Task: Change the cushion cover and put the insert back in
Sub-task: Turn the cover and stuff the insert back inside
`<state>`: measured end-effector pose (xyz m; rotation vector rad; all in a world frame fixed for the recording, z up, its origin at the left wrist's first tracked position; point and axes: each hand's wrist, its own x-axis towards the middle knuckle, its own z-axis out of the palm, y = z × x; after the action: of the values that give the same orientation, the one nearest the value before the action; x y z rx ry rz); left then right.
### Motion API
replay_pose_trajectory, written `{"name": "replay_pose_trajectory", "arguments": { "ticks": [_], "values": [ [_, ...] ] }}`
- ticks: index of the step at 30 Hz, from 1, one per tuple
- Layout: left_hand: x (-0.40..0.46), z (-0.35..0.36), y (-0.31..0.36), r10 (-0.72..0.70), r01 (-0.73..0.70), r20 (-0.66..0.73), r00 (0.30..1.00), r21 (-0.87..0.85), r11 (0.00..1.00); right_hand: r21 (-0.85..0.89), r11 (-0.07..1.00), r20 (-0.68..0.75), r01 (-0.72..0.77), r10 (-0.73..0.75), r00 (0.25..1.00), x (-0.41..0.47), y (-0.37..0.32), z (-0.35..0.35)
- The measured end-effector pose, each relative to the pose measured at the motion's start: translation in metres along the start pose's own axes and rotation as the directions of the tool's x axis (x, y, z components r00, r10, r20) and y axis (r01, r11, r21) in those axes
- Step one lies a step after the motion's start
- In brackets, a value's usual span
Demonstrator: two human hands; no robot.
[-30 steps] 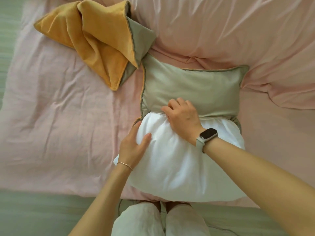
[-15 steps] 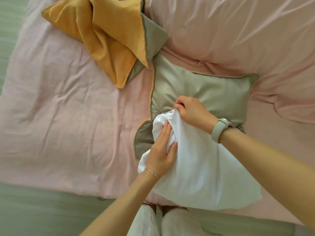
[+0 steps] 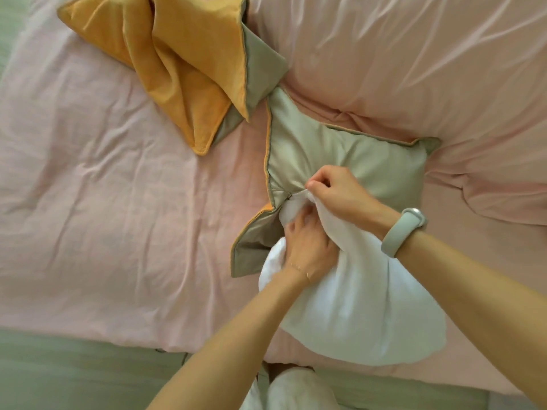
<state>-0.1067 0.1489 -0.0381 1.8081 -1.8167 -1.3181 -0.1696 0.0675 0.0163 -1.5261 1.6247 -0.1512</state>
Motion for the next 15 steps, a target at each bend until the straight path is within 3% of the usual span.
{"name": "replay_pose_trajectory", "arguments": {
  "ticks": [2, 4, 7, 10, 12, 15],
  "values": [
    [0.026, -0.001, -0.004, -0.105, 0.098, 0.069, 0.992, 0.098, 0.990, 0.000, 1.000, -0.033, -0.009, 0.009, 0.999, -0.008, 0.003, 0.007],
    [0.035, -0.001, -0.013, -0.145, 0.139, 0.081, 0.986, 0.069, 0.988, 0.028, 1.000, -0.100, 0.012, -0.009, 0.995, -0.011, 0.008, 0.002],
    [0.017, -0.009, -0.031, -0.159, 0.155, -0.033, 0.987, -0.098, 0.983, 0.040, 0.995, -0.075, 0.092, -0.089, 0.993, -0.013, 0.017, -0.008],
    [-0.002, -0.033, -0.063, -0.126, 0.076, -0.177, 0.976, -0.268, 0.961, -0.155, 0.964, 0.002, 0.214, -0.217, 0.976, -0.022, 0.035, -0.006],
    [-0.014, -0.048, -0.073, -0.153, 0.070, -0.241, 0.959, -0.322, 0.944, -0.251, 0.939, -0.118, 0.235, -0.270, 0.956, -0.031, 0.052, -0.006],
    [-0.023, -0.059, -0.065, -0.194, 0.094, -0.198, 0.961, -0.423, 0.901, -0.296, 0.930, -0.304, 0.218, -0.308, 0.902, -0.051, 0.076, -0.003]
  ]
}}
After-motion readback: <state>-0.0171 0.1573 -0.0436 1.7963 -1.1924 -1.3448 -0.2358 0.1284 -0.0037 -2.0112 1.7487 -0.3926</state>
